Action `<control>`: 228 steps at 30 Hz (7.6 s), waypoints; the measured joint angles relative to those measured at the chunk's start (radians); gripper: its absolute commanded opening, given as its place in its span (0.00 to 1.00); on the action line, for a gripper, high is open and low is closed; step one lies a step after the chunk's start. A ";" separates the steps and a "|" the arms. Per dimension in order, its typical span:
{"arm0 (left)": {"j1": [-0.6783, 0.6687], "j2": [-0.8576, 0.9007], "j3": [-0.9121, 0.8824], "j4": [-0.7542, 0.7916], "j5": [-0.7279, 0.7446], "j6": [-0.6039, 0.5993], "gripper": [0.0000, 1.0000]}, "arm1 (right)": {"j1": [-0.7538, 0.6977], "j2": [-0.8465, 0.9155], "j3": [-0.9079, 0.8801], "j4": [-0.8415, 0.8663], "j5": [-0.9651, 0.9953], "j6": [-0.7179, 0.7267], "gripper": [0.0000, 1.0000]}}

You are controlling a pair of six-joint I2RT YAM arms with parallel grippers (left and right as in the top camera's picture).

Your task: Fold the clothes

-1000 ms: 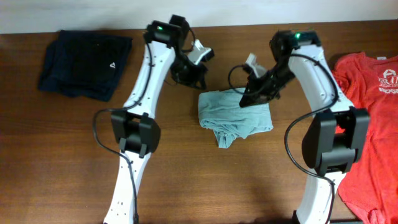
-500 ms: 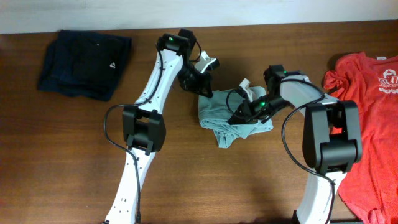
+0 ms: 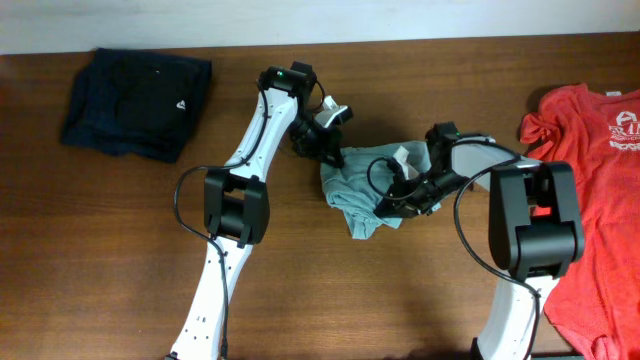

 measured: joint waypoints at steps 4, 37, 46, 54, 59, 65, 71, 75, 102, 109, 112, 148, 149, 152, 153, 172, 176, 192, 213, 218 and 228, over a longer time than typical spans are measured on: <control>0.000 0.000 0.002 -0.002 -0.002 -0.004 0.00 | -0.022 0.000 -0.014 -0.011 -0.005 0.003 0.04; -0.080 -0.068 0.111 -0.137 -0.069 -0.091 0.00 | -0.045 -0.039 0.301 -0.121 0.129 -0.103 0.04; -0.078 -0.068 -0.060 -0.139 -0.110 -0.092 0.00 | -0.045 0.043 0.297 0.006 0.211 -0.044 0.04; -0.078 -0.068 -0.087 -0.138 -0.133 -0.092 0.00 | -0.045 0.070 0.295 0.084 0.232 0.007 0.07; -0.078 -0.070 -0.039 -0.138 -0.138 -0.092 0.00 | -0.045 0.070 0.319 0.032 0.238 0.012 0.11; -0.078 -0.141 0.032 -0.139 -0.147 -0.113 0.00 | -0.045 0.067 0.414 -0.111 0.260 0.011 0.11; -0.087 -0.231 0.041 -0.139 -0.140 -0.186 0.01 | -0.045 0.038 0.452 -0.189 0.268 0.010 0.11; -0.114 -0.234 -0.035 -0.138 -0.117 -0.208 0.00 | -0.045 0.035 0.452 -0.195 0.276 0.011 0.11; -0.155 -0.234 -0.484 -0.080 -0.137 -0.172 0.00 | -0.045 0.039 0.452 -0.151 0.338 0.011 0.12; -0.167 -0.234 -0.497 -0.064 -0.169 -0.165 0.00 | -0.045 0.042 0.451 -0.150 0.338 0.011 0.12; -0.171 -0.235 -0.496 -0.065 -0.170 -0.174 0.01 | -0.045 0.042 0.451 -0.150 0.337 0.010 0.14; -0.064 -0.525 -0.774 0.334 -0.400 -0.454 0.93 | -0.045 0.035 0.473 -0.293 0.610 0.082 0.60; -0.065 -0.525 -0.782 0.344 -0.384 -0.454 0.93 | -0.045 0.035 0.460 -0.282 0.610 0.082 0.60; -0.071 -0.525 -0.792 0.349 -0.365 -0.454 0.93 | -0.045 0.035 0.435 -0.264 0.610 0.082 0.60; -0.075 -0.525 -0.795 0.349 -0.360 -0.454 0.93 | -0.045 0.035 0.424 -0.256 0.610 0.082 0.60; -0.227 -0.525 -0.798 0.379 -0.399 -0.506 0.99 | -0.045 0.035 0.336 -0.200 0.605 0.082 0.61; -0.236 -0.518 -0.798 0.389 -0.407 -0.529 0.99 | -0.045 0.035 0.330 -0.196 0.603 0.082 0.61; -0.240 -0.476 -0.785 0.417 -0.412 -0.578 0.19 | -0.016 0.035 0.326 -0.174 0.602 0.082 0.60; -0.259 -0.415 -0.610 0.269 -0.562 -0.577 0.01 | -0.242 -0.223 0.474 -0.308 0.519 0.082 0.77; -0.259 -0.406 -0.481 0.247 -0.609 -0.577 0.01 | -0.314 -0.243 0.476 -0.342 0.519 0.087 0.99; -0.212 -0.406 -0.265 0.230 -0.646 -0.576 0.01 | -0.329 -0.241 0.476 -0.312 0.538 0.086 0.99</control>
